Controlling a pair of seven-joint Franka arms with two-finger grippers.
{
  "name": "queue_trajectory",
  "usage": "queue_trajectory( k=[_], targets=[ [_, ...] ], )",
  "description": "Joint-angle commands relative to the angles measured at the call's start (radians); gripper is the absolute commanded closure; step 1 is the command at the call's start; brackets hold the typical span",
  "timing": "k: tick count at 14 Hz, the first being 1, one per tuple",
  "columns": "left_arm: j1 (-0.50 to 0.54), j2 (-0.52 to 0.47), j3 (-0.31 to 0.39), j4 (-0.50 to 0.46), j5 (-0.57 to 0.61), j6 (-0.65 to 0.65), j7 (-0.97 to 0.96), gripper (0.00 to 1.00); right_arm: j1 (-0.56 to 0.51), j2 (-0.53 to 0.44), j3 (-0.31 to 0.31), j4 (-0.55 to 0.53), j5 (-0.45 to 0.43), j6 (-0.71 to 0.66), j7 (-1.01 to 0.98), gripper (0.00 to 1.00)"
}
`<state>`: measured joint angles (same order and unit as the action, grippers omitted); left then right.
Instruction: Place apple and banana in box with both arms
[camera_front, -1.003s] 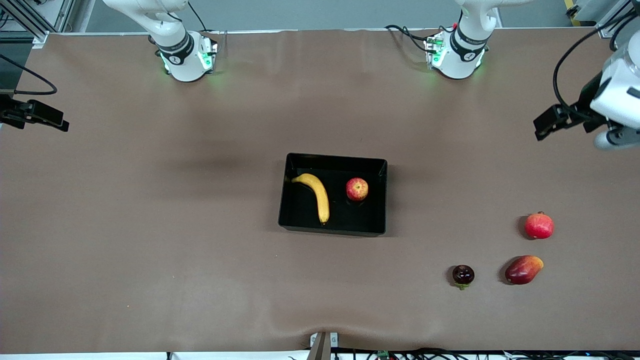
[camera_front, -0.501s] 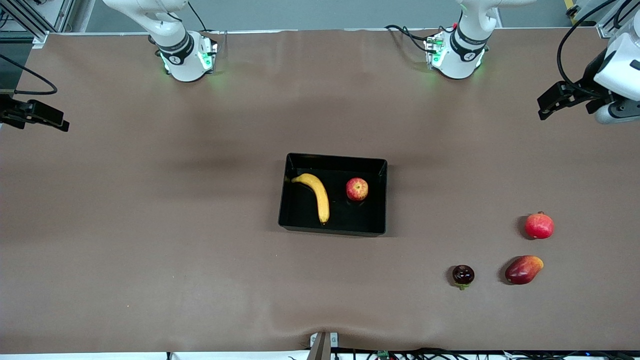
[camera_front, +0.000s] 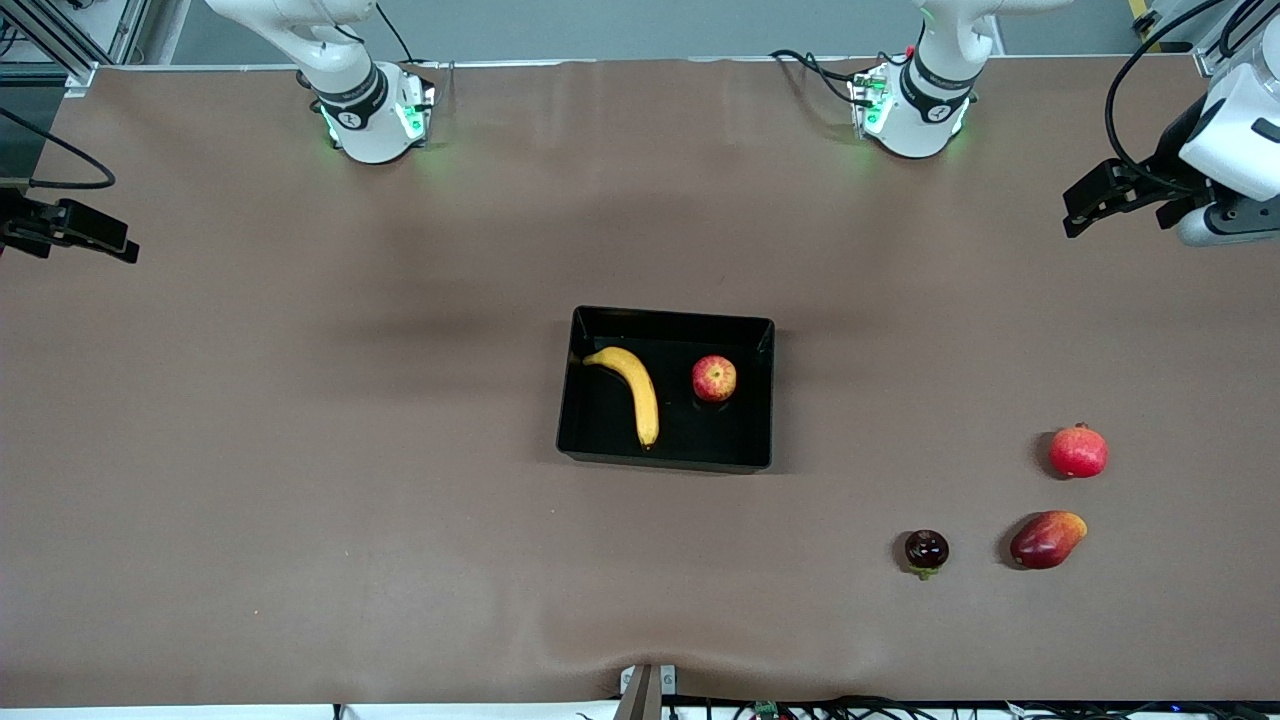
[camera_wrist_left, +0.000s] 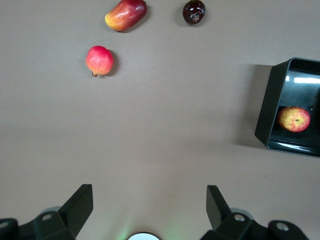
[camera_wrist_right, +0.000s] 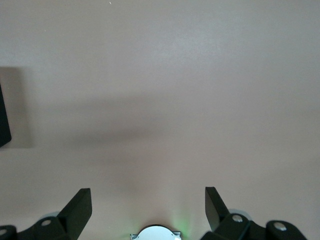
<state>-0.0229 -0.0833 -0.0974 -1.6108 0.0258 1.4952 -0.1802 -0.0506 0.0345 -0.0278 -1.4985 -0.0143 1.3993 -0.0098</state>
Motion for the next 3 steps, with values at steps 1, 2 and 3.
queue_trajectory(
  k=[1, 2, 3],
  targets=[
    [-0.009, 0.007, 0.007, 0.015, -0.013, -0.007, 0.018, 0.0, 0.005, -0.002, 0.0, 0.015, 0.008, -0.011, -0.006, 0.0],
    [-0.011, 0.013, 0.007, 0.017, -0.013, -0.007, 0.018, 0.0, 0.005, -0.002, 0.005, 0.015, 0.007, -0.011, -0.006, 0.0],
    [-0.011, 0.014, 0.005, 0.019, -0.013, -0.007, 0.015, 0.0, 0.005, -0.001, 0.005, 0.015, 0.007, -0.01, -0.007, 0.0]
  ],
)
